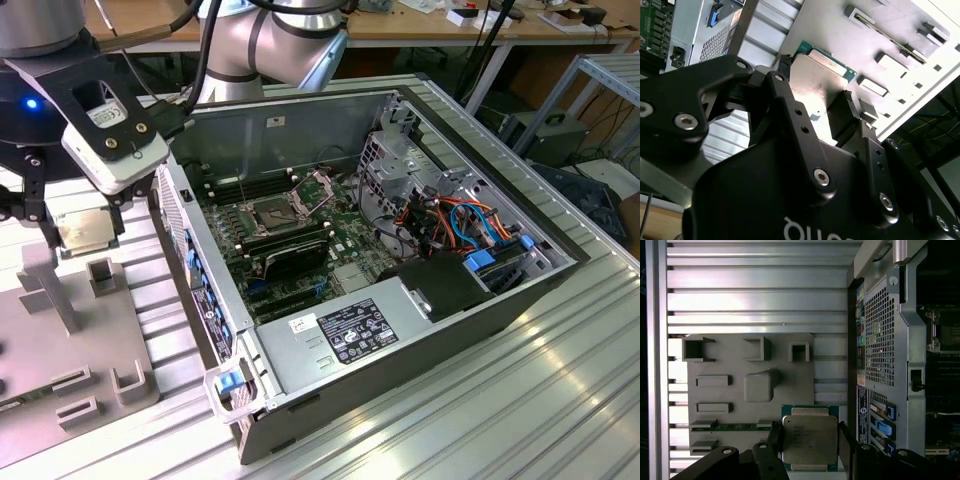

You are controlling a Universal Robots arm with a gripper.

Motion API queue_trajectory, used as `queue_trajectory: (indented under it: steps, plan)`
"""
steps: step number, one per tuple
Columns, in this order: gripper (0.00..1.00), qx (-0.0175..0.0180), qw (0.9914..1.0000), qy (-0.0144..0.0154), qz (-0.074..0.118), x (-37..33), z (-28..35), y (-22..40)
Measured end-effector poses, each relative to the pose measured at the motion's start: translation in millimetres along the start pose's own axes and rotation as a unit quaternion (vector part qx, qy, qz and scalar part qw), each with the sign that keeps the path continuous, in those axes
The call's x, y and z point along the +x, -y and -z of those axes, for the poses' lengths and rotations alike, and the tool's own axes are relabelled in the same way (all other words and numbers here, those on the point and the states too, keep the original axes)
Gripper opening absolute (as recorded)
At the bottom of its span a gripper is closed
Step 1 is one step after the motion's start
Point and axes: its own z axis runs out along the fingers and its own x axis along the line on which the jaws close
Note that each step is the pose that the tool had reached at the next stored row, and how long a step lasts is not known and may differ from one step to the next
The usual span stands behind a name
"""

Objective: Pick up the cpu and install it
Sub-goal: 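Pick up the cpu and move it towards the insertion slot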

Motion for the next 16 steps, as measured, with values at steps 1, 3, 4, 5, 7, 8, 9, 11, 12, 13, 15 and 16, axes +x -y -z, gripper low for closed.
queue_trajectory:
  steps: [1, 3, 4, 5, 7, 8, 9, 11, 12, 13, 15, 16]
  plan:
    - [0.55, 0.0, 1.0, 0.0, 0.0, -0.9, 0.0, 0.0]
    - [0.55, 0.0, 1.0, 0.0, 0.0, -3.3, 0.0, 0.0]
    - [0.55, 0.0, 1.0, 0.0, 0.0, -4.6, 0.0, -0.1]
    - [0.55, 0.0, 1.0, 0.0, 0.0, -5.7, 0.0, -0.1]
    - [0.55, 0.0, 1.0, 0.0, 0.0, -8.4, 0.0, -0.1]
    - [0.55, 0.0, 1.0, 0.0, 0.0, -9.4, 0.0, -0.1]
    - [0.55, 0.0, 1.0, 0.0, 0.0, -10.3, 0.0, -0.1]
    - [0.55, 0.0, 1.0, 0.0, 0.0, -12.8, 0.1, -0.1]
    - [0.55, 0.0, 1.0, 0.0, 0.0, -14.6, 0.1, -0.1]
    - [0.55, 0.0, 1.0, 0.0, 0.0, -16.1, 0.0, -0.1]
    - [0.55, 0.0, 1.0, 0.0, 0.0, -17.9, 0.1, -0.1]
    - [0.55, 0.0, 1.0, -0.0001, 0.0, -20.1, 0.1, -0.1]
